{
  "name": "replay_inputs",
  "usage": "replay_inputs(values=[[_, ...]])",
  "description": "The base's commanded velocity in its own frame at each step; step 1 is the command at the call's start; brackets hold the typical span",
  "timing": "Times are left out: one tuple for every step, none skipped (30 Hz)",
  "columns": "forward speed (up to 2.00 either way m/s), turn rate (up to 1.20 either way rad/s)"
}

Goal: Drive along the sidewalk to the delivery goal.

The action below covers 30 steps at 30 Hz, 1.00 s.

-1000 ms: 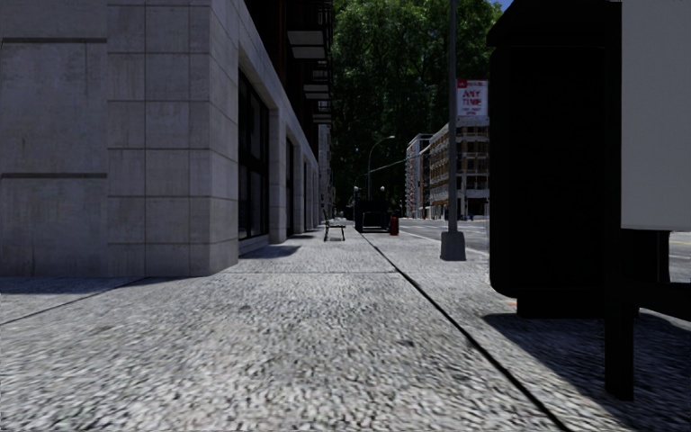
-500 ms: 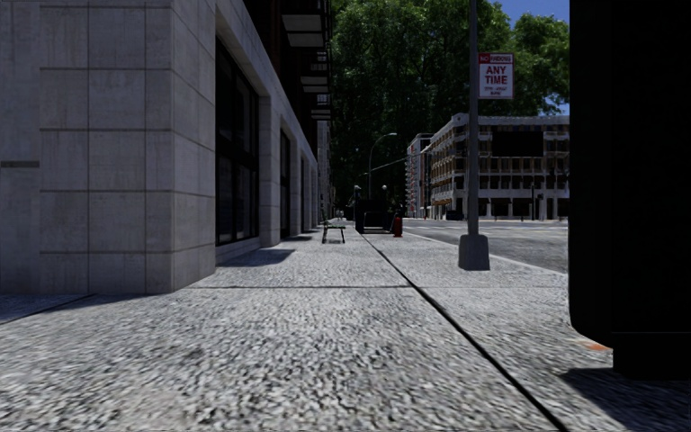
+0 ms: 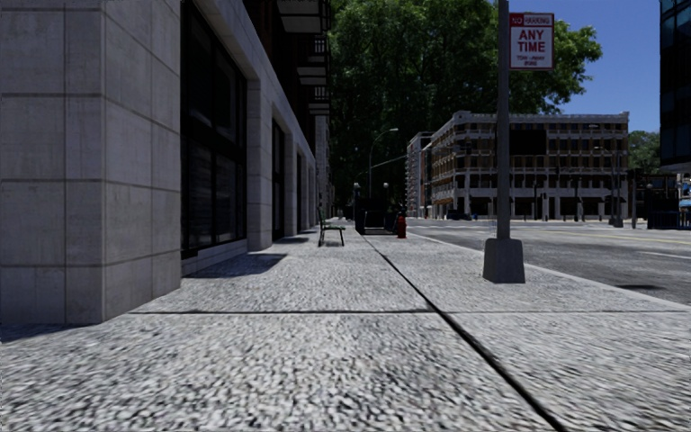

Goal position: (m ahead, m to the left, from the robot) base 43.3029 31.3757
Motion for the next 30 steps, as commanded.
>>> replay_inputs(values=[[2.00, -0.19], [2.00, -0.21], [2.00, -0.21], [2.00, -0.21], [2.00, -0.21], [2.00, -0.21], [2.00, -0.21], [2.00, -0.21], [2.00, -0.21], [2.00, -0.21], [2.00, -0.21], [2.00, -0.21], [2.00, -0.21], [2.00, -0.21], [2.00, -0.21], [2.00, -0.21], [2.00, -0.21], [2.00, -0.21], [2.00, -0.21], [2.00, -0.21], [2.00, -0.21], [2.00, -0.21], [2.00, -0.21], [2.00, -0.21], [2.00, -0.21], [2.00, -0.21], [2.00, -0.21], [2.00, -0.21], [2.00, -0.21], [2.00, -0.21]])
